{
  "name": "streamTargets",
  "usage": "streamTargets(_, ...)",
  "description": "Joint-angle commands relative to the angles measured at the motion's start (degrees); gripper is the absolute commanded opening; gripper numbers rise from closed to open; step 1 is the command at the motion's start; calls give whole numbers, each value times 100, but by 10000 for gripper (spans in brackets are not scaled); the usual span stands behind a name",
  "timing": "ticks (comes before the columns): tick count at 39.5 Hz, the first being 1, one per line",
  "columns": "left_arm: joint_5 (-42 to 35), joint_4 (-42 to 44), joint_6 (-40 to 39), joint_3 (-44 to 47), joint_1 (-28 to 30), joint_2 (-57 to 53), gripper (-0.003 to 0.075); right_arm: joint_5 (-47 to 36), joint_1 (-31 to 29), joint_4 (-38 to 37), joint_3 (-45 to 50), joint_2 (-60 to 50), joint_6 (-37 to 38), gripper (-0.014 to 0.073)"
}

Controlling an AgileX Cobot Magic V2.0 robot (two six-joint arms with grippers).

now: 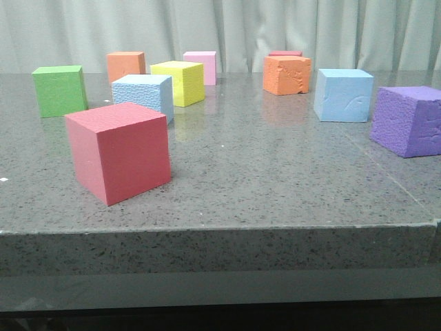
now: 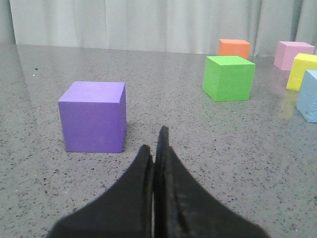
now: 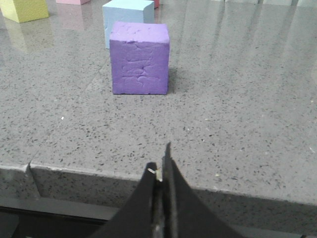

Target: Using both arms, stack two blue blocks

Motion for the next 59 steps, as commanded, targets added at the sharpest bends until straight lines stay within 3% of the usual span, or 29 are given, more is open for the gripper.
streamTargets(1,-602,-62,-6,17,12,-101,-20,-500,-34,42,-38,-101,-50,-60)
streamTargets(33,-780,-96,-6,17,12,-101,-20,-674,-29,80,-38,-101,-50,-60)
streamTargets(48,-2090,-96,-6,17,12,-101,-20,-1257,-29,364,-38,-101,-50,-60)
streamTargets(59,-2494,-130,-21,8,12,-101,-20,-1589,-29,386,-43,-101,-50,-60)
